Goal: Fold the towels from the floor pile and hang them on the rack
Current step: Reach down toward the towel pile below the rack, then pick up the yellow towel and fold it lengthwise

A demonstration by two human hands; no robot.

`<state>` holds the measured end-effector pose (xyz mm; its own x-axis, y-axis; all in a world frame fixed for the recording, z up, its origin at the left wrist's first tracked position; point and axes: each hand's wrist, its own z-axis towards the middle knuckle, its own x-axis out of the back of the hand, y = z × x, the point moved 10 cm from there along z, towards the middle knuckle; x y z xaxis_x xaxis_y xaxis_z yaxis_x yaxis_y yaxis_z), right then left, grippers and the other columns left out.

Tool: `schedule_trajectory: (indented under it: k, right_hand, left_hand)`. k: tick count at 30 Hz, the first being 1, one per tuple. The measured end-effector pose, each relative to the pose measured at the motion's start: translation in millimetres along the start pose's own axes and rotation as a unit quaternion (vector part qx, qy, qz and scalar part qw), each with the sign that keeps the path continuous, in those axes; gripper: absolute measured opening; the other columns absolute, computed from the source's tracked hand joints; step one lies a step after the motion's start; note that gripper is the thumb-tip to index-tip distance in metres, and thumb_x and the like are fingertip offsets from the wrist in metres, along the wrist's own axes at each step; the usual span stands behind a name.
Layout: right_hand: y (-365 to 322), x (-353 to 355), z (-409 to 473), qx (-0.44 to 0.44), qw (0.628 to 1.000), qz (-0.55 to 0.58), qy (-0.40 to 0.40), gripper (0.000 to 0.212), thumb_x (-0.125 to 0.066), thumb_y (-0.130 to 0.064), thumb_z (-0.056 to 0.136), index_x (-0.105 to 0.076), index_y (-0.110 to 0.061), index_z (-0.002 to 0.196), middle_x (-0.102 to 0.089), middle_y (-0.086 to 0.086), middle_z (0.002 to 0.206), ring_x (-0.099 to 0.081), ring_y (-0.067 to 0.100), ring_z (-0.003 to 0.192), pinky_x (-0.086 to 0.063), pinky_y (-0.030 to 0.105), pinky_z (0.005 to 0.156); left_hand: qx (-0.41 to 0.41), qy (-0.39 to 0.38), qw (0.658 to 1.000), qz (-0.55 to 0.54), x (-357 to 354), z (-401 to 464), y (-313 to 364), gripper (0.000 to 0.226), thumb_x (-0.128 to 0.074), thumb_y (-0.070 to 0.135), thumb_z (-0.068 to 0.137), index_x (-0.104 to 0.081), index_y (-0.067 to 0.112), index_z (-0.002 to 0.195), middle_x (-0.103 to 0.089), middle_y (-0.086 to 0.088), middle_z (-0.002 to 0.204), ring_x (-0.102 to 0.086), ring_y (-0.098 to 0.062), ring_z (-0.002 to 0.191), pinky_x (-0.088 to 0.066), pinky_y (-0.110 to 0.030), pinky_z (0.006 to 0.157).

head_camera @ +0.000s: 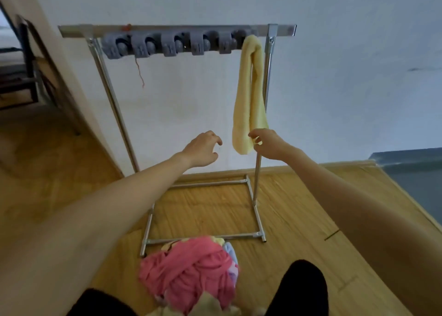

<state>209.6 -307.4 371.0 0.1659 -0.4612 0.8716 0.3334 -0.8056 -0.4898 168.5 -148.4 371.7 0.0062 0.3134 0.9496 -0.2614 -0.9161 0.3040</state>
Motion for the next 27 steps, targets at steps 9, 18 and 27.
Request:
schedule_trajectory:
  k: [9, 18, 27]
  right_hand:
    - [-33.6, -190.8, -100.1, 0.009, 0.982, -0.069, -0.177, 0.048, -0.053, -0.009, 0.088, -0.045, -0.004, 0.135, -0.048, 0.014, 0.138, -0.047, 0.029, 0.125, -0.039, 0.032, 0.097]
    - [12.8, -356.4, -156.0, -0.042, 0.948, -0.036, -0.312, 0.037, -0.048, -0.005, 0.087, -0.052, -0.002, 0.123, -0.057, 0.016, 0.123, -0.054, 0.027, 0.104, -0.041, 0.029, 0.077]
    - [78.8, -495.7, -173.5, -0.128, 0.905, 0.015, -0.406, 0.039, -0.048, -0.003, 0.088, -0.048, -0.002, 0.127, -0.054, 0.016, 0.127, -0.052, 0.032, 0.117, -0.043, 0.033, 0.088]
  left_hand:
    - [0.094, -0.051, 0.993, -0.041, -94.9, -153.8, -66.7, 0.041, -0.06, 0.008, 0.083, -0.058, 0.006, 0.123, -0.05, -0.014, 0.131, -0.048, -0.028, 0.123, -0.039, -0.036, 0.102]
    - [0.162, -0.145, 0.973, -0.082, -230.8, -226.7, -132.1, 0.034, -0.058, 0.009, 0.083, -0.061, 0.004, 0.117, -0.053, -0.014, 0.125, -0.053, -0.029, 0.114, -0.041, -0.033, 0.091]
    - [0.198, -0.303, 0.921, -0.145, -402.3, -255.6, -172.4, 0.021, -0.055, 0.008, 0.081, -0.044, 0.013, 0.064, -0.048, -0.004, 0.072, -0.052, -0.028, 0.075, -0.036, -0.036, 0.062]
